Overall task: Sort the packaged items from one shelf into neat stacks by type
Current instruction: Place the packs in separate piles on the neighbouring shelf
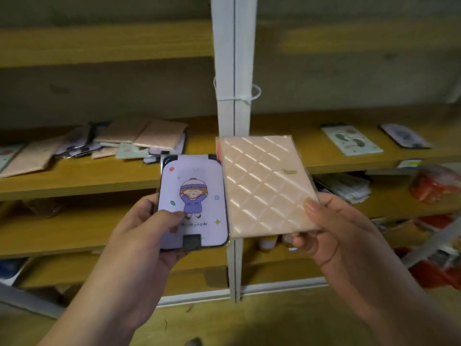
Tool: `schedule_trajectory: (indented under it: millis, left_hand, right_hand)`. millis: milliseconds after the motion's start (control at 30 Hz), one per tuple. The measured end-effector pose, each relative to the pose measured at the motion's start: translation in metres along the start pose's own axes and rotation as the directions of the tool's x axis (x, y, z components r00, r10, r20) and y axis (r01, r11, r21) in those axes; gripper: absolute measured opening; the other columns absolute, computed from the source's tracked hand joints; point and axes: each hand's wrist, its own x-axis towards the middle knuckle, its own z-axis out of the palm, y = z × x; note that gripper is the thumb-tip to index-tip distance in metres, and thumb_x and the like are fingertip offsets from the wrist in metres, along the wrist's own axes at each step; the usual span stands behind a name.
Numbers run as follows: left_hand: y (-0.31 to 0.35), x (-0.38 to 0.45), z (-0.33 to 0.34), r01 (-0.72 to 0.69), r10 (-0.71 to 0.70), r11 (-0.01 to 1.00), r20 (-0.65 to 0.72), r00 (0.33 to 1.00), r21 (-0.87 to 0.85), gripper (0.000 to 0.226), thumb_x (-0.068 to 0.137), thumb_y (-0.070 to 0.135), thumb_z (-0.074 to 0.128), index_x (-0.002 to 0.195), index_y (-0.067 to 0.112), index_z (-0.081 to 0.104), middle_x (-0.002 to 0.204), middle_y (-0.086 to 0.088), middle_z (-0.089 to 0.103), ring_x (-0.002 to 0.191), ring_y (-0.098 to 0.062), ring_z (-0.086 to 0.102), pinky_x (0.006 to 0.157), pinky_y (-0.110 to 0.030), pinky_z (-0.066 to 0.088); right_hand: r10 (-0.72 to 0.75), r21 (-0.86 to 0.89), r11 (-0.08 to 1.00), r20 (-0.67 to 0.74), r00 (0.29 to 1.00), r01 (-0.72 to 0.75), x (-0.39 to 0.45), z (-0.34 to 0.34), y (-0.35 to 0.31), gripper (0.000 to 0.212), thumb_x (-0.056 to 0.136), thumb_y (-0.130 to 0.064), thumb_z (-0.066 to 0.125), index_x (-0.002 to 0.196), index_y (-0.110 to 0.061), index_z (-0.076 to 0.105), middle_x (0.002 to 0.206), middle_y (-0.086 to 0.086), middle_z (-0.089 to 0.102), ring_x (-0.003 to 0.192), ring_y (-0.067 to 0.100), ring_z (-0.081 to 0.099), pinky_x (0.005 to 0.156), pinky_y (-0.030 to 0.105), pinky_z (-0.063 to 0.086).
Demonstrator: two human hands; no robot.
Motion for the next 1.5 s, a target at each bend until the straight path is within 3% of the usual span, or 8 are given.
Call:
schedule_trajectory:
  millis: [500, 633, 833, 1133, 1200, 1333, 1400, 1500]
  left_hand:
    - [-0.052, 0.107, 0.198, 0.146, -0.147, 0.989, 0.212, 0.966, 0.021, 0.019, 0.091, 0.003, 0.058, 0.105, 0.015, 0.064, 0.093, -0.009, 0.079, 0.080, -0.022, 0.077, 0.052, -0.027, 0.058]
    - [-0.068, 0.153, 0.252, 0.208, -0.216, 0.976, 0.272, 0.938, 0.061, 0.022, 0.093, 0.007, 0.059, 0.111, 0.019, 0.065, 0.096, -0.007, 0.079, 0.085, -0.023, 0.077, 0.066, -0.038, 0.062]
    - [-0.081, 0.201, 0.325, 0.175, -0.194, 0.980, 0.305, 0.932, 0.091, 0.027, 0.094, 0.005, 0.057, 0.114, 0.022, 0.063, 0.093, -0.003, 0.080, 0.083, -0.020, 0.077, 0.065, -0.034, 0.060]
    - [-0.109, 0.231, 0.401, 0.151, -0.193, 0.975, 0.284, 0.939, 0.163, 0.041, 0.094, 0.006, 0.061, 0.131, 0.022, 0.054, 0.099, -0.002, 0.079, 0.084, -0.017, 0.076, 0.058, -0.027, 0.059]
    - [-0.120, 0.232, 0.419, 0.175, -0.224, 0.967, 0.290, 0.930, 0.187, 0.038, 0.095, 0.007, 0.060, 0.130, 0.021, 0.056, 0.099, -0.003, 0.079, 0.086, -0.018, 0.076, 0.061, -0.028, 0.059]
    - [-0.141, 0.238, 0.463, 0.166, -0.232, 0.957, 0.287, 0.929, 0.238, 0.035, 0.096, 0.006, 0.059, 0.127, 0.023, 0.057, 0.108, -0.004, 0.076, 0.092, -0.019, 0.075, 0.070, -0.031, 0.060]
    - [-0.151, 0.240, 0.489, 0.155, -0.219, 0.958, 0.267, 0.938, 0.242, 0.039, 0.096, 0.005, 0.060, 0.131, 0.021, 0.052, 0.113, -0.004, 0.074, 0.094, -0.020, 0.074, 0.073, -0.032, 0.061]
    - [-0.168, 0.243, 0.522, 0.106, -0.178, 0.953, 0.242, 0.954, 0.283, 0.053, 0.096, 0.005, 0.061, 0.143, 0.021, 0.043, 0.120, -0.004, 0.070, 0.102, -0.022, 0.072, 0.085, -0.039, 0.060]
  right_hand:
    - [-0.165, 0.004, 0.982, -0.469, 0.868, 0.189, 0.042, -0.168, -0.075, 0.013, 0.078, -0.025, 0.073, 0.080, -0.013, 0.078, 0.078, 0.011, 0.072, 0.065, 0.016, 0.070, 0.054, 0.024, 0.058]
    - [-0.186, -0.017, 0.977, -0.552, 0.813, 0.211, 0.059, -0.211, -0.104, 0.021, 0.078, -0.025, 0.069, 0.090, -0.009, 0.076, 0.078, 0.010, 0.072, 0.064, 0.016, 0.069, 0.053, 0.023, 0.058]
    - [-0.215, -0.009, 0.965, -0.598, 0.772, 0.262, 0.079, -0.265, -0.130, 0.038, 0.084, -0.024, 0.063, 0.115, -0.001, 0.065, 0.086, 0.012, 0.070, 0.071, 0.018, 0.067, 0.055, 0.023, 0.057]
    - [-0.193, 0.066, 0.949, -0.649, 0.736, 0.307, 0.116, -0.357, -0.144, 0.018, 0.088, -0.023, 0.065, 0.096, -0.009, 0.073, 0.076, 0.009, 0.070, 0.061, 0.012, 0.068, 0.049, 0.021, 0.054]
    - [-0.189, 0.071, 0.948, -0.659, 0.728, 0.310, 0.125, -0.380, -0.152, 0.014, 0.083, -0.023, 0.069, 0.090, -0.013, 0.075, 0.075, 0.008, 0.070, 0.062, 0.012, 0.069, 0.054, 0.023, 0.057]
    - [-0.168, 0.054, 0.964, -0.633, 0.756, 0.259, 0.135, -0.424, -0.177, 0.053, 0.059, -0.036, 0.091, 0.103, -0.011, 0.075, 0.097, 0.016, 0.076, 0.086, 0.024, 0.075, 0.080, 0.038, 0.061]
    - [-0.173, 0.022, 0.972, -0.607, 0.776, 0.234, 0.140, -0.444, -0.191, 0.052, 0.047, -0.041, 0.096, 0.090, -0.016, 0.078, 0.090, 0.014, 0.077, 0.078, 0.022, 0.075, 0.073, 0.037, 0.062]
    - [-0.144, 0.052, 0.976, -0.569, 0.809, 0.210, 0.149, -0.468, -0.211, 0.029, 0.068, -0.029, 0.081, 0.090, -0.011, 0.075, 0.086, 0.016, 0.075, 0.066, 0.018, 0.072, 0.055, 0.029, 0.058]
